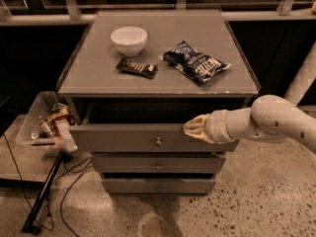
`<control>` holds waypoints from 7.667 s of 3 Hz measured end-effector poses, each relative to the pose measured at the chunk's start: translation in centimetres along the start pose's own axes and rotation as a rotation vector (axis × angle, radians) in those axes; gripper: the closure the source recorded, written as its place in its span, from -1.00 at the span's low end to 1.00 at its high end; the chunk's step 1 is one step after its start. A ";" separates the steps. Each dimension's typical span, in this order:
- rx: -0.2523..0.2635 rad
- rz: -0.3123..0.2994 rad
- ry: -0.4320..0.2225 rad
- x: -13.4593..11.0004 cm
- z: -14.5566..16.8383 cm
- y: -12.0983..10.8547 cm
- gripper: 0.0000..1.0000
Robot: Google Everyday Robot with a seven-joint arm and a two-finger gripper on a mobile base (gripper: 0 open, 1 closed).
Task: Open top drawer
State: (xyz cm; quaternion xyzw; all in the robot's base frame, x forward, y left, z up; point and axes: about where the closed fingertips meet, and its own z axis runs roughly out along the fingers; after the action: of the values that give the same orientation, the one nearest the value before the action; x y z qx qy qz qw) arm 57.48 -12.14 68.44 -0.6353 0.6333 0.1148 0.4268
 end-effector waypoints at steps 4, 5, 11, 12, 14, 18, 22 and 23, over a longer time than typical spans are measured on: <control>-0.001 0.000 0.000 0.0 0.0 0.0 -0.76; -0.001 0.000 0.000 0.0 0.0 0.0 -1.00; -0.041 0.136 0.055 5.0 0.2 3.9 -0.18; -0.041 0.136 0.055 5.0 0.2 3.9 0.31; -0.041 0.136 0.055 4.1 -0.4 2.8 1.00; 0.054 0.098 0.028 0.3 -3.3 2.8 1.00; 0.072 0.024 0.034 0.8 -2.8 1.3 -0.72; 0.081 0.022 0.036 0.8 -3.1 0.9 -1.00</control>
Offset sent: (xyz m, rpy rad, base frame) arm 0.0000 0.0002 -0.0001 0.0001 0.0001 0.0004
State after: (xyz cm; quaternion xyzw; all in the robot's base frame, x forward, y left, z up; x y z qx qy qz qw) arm 55.60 -14.63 69.42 -0.6126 0.6520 0.0824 0.4392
